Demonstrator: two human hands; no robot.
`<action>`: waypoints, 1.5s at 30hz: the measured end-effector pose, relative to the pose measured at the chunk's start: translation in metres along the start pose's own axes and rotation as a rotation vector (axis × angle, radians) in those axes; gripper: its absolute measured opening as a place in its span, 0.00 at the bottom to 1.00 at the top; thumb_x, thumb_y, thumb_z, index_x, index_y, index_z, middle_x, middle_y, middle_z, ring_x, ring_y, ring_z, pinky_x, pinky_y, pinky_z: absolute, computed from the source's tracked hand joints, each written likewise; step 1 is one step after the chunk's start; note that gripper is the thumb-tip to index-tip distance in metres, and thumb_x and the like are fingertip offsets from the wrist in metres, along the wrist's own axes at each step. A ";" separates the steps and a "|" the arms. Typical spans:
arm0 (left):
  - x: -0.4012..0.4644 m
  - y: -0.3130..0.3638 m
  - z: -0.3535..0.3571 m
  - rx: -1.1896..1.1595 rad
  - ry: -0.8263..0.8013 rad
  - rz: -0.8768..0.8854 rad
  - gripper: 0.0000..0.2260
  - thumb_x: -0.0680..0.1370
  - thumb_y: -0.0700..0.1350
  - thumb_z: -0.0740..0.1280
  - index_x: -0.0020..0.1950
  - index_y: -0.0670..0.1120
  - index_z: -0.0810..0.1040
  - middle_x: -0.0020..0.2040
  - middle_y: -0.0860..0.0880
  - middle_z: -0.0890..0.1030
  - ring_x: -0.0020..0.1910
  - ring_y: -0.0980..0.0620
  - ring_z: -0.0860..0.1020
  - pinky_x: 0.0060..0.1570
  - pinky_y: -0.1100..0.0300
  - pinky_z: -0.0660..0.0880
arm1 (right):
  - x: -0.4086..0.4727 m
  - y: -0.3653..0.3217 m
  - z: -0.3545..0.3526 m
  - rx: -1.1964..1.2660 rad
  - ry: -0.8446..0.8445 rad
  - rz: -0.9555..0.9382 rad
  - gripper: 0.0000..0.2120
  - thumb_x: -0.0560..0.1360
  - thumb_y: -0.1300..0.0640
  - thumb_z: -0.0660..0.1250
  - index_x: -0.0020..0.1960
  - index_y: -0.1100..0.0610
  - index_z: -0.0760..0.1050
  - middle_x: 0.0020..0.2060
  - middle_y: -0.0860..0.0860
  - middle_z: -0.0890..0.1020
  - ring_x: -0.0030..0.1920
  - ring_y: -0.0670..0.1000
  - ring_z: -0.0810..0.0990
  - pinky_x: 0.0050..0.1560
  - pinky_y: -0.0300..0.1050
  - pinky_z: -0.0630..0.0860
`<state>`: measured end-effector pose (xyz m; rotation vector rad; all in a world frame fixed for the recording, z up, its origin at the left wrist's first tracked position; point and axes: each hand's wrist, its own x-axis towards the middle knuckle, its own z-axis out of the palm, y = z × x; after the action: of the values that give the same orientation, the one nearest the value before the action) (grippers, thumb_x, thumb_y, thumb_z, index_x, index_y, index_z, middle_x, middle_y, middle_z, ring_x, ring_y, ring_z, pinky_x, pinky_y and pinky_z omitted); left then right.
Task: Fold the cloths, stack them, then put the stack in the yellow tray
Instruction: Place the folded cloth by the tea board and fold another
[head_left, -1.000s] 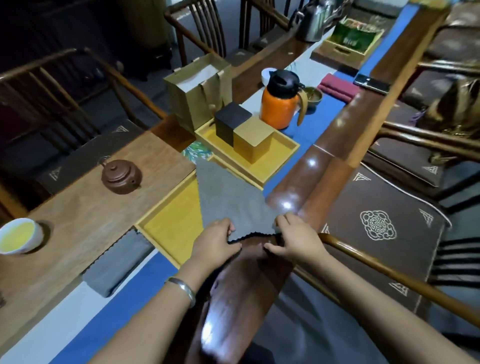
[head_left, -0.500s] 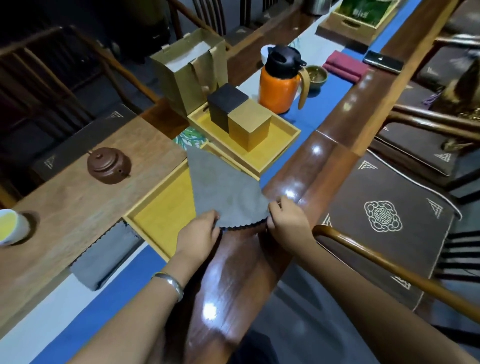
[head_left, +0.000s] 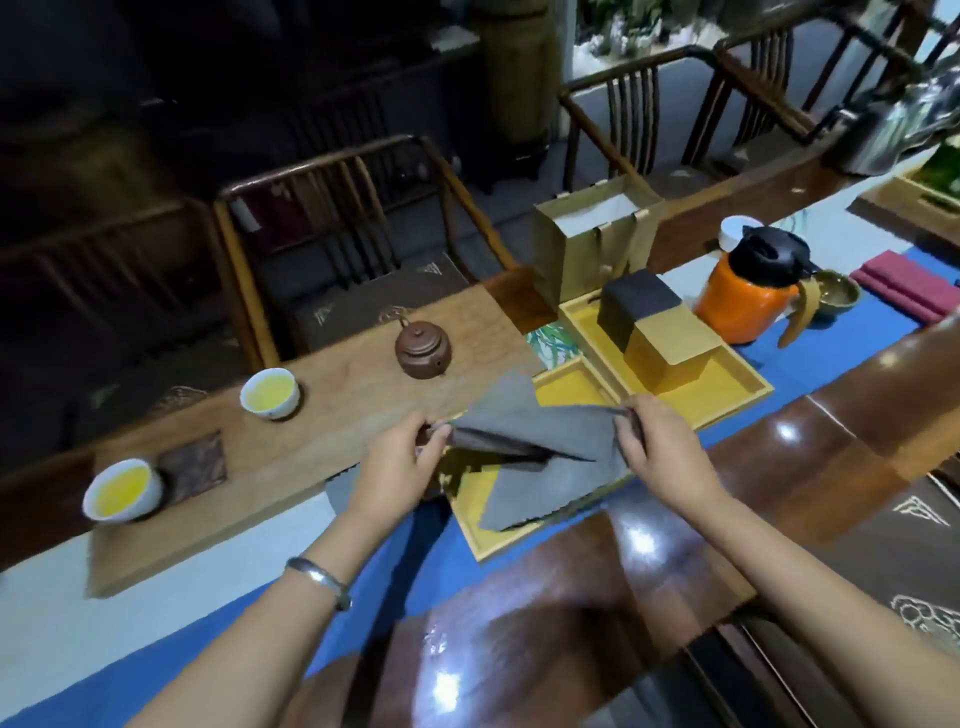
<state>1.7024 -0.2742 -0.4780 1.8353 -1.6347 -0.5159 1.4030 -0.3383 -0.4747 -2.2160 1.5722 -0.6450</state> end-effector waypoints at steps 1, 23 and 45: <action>-0.002 -0.003 -0.013 -0.018 0.042 -0.025 0.08 0.79 0.52 0.63 0.44 0.49 0.75 0.37 0.53 0.79 0.39 0.52 0.78 0.37 0.55 0.73 | 0.010 -0.012 -0.003 0.011 0.025 -0.045 0.05 0.78 0.60 0.62 0.51 0.61 0.74 0.41 0.55 0.76 0.44 0.57 0.76 0.40 0.42 0.62; -0.151 -0.065 -0.261 -0.013 0.753 -0.289 0.05 0.75 0.51 0.69 0.40 0.53 0.78 0.39 0.60 0.81 0.43 0.64 0.77 0.38 0.76 0.69 | 0.051 -0.297 0.015 0.252 0.057 -0.632 0.03 0.75 0.59 0.69 0.48 0.58 0.77 0.42 0.48 0.78 0.43 0.45 0.73 0.42 0.31 0.64; -0.361 -0.134 -0.196 -0.500 0.254 -0.566 0.05 0.74 0.37 0.72 0.40 0.45 0.83 0.42 0.53 0.86 0.40 0.62 0.80 0.44 0.73 0.71 | -0.202 -0.231 0.096 0.499 -0.433 -0.115 0.10 0.76 0.64 0.67 0.41 0.50 0.77 0.37 0.49 0.82 0.36 0.46 0.75 0.38 0.41 0.70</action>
<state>1.8729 0.1223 -0.4649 1.8551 -0.7152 -0.8063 1.5807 -0.0708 -0.4673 -1.9072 0.9520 -0.4780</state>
